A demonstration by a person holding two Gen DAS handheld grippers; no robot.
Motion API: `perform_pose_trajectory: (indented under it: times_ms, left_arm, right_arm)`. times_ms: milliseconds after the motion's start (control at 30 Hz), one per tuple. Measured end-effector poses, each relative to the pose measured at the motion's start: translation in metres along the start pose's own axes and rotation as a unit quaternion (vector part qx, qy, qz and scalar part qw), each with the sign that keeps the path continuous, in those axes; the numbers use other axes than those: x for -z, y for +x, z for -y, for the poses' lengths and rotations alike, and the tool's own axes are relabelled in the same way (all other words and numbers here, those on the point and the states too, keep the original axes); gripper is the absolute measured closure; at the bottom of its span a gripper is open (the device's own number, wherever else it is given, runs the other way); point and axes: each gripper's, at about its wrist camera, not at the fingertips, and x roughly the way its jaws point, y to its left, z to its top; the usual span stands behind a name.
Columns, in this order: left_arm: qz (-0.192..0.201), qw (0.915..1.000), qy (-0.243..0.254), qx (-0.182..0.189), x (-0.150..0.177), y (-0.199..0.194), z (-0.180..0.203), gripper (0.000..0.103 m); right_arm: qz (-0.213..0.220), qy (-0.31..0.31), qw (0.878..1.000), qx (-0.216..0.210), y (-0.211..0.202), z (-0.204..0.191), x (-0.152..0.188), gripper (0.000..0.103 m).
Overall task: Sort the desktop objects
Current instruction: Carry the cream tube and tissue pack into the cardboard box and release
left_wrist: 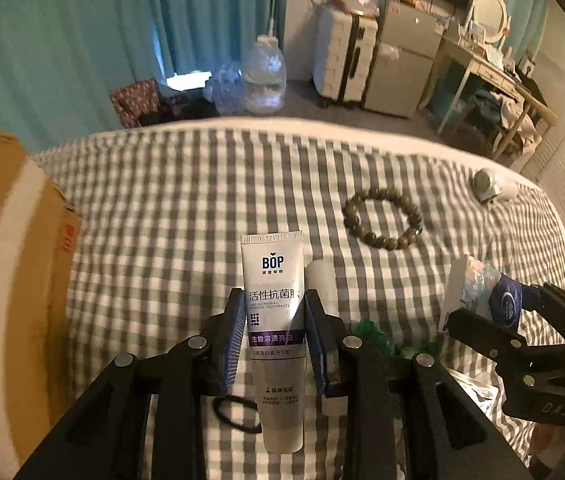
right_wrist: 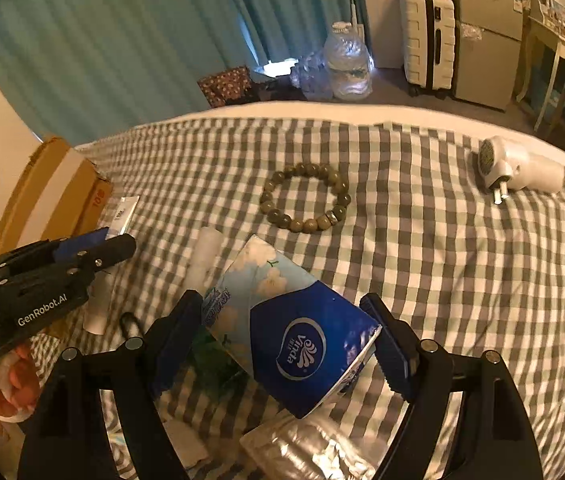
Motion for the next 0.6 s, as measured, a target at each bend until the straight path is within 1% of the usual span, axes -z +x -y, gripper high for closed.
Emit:
perform_pose_trajectory:
  times_ms: [67,100,200,333,400,467,533,600]
  left_arm:
    - [0.011,0.9999,0.000,0.001,-0.002,-0.015,0.000,0.073]
    - [0.014,0.9999,0.000,0.001,0.007,-0.028,-0.001,0.073]
    - [0.026,0.9996,0.005,-0.011,0.017,-0.051,-0.002,0.073]
    - [0.046,0.9987,0.005,-0.022,0.023,-0.067,-0.001,0.073]
    - [0.058,0.9973,0.010,-0.043,0.025,-0.074,0.003,0.073]
    - [0.064,0.9968,0.012,-0.046,0.026,-0.083,0.001,0.073]
    - [0.069,0.9968,0.006,-0.040,0.027,-0.091,-0.001,0.073]
    - [0.076,0.9960,0.005,-0.048,0.029,-0.098,-0.004,0.073]
  right_arm:
    - [0.010,-0.003,1.000,-0.001,-0.010,-0.005,0.002,0.023]
    - [0.014,-0.003,1.000,-0.001,-0.016,-0.006,0.002,0.023]
    - [0.026,-0.002,1.000,-0.006,-0.033,-0.012,0.002,0.023]
    - [0.043,-0.011,0.999,-0.009,-0.054,-0.023,0.005,0.023]
    - [0.047,-0.019,0.999,-0.002,-0.061,-0.030,0.007,0.023]
    - [0.050,-0.027,0.998,-0.001,-0.067,-0.038,0.011,0.023]
    - [0.051,-0.032,0.998,-0.003,-0.070,-0.046,0.014,0.023]
    - [0.052,-0.038,0.998,-0.004,-0.073,-0.054,0.017,0.023]
